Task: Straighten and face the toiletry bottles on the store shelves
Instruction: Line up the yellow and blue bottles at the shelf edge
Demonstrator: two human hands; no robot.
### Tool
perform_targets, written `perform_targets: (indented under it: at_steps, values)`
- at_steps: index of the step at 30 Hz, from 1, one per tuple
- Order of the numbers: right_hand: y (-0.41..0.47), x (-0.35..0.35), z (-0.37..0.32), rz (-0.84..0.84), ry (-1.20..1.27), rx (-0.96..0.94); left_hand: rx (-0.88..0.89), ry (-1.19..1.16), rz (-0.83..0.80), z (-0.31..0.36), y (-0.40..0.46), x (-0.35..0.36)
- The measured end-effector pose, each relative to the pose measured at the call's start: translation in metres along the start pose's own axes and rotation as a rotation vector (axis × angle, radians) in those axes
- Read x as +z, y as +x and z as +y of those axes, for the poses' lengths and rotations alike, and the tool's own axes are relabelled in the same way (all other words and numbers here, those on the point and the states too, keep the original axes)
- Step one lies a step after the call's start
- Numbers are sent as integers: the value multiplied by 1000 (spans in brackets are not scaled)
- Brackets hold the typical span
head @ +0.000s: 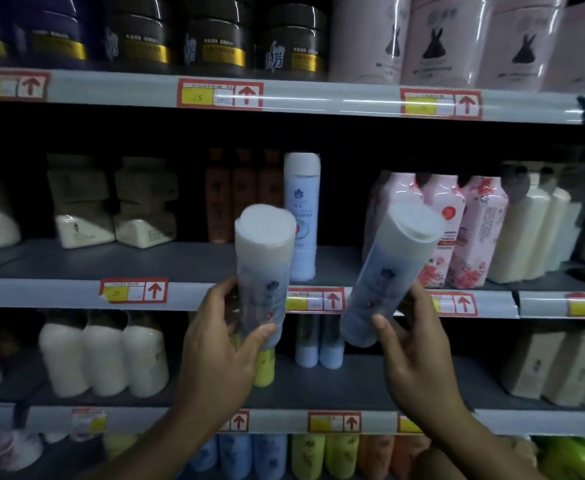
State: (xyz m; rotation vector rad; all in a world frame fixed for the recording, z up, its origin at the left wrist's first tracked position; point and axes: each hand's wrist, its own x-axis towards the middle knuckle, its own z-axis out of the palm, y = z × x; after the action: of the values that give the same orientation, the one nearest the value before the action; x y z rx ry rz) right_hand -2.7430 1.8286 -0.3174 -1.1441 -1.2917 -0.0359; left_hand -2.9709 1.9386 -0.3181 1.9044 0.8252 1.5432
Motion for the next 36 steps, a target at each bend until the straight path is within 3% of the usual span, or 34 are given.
perform_targets:
  at_steps: [9,18,23,28,36]
  values:
    - [-89,-11,36,-200,7,304,-228,79,-268,-40,-74,14]
    - [-132,-6,83,-409,12,600,-451,46,-408,-82,-114,52]
    - [-124,-4,105,-414,61,630,-452,43,-399,-98,-103,78]
    - [-96,0,125,-413,-7,538,-427,33,-408,-102,-72,103]
    - [-39,17,159,-300,64,491,-319,117,-365,-122,-15,137]
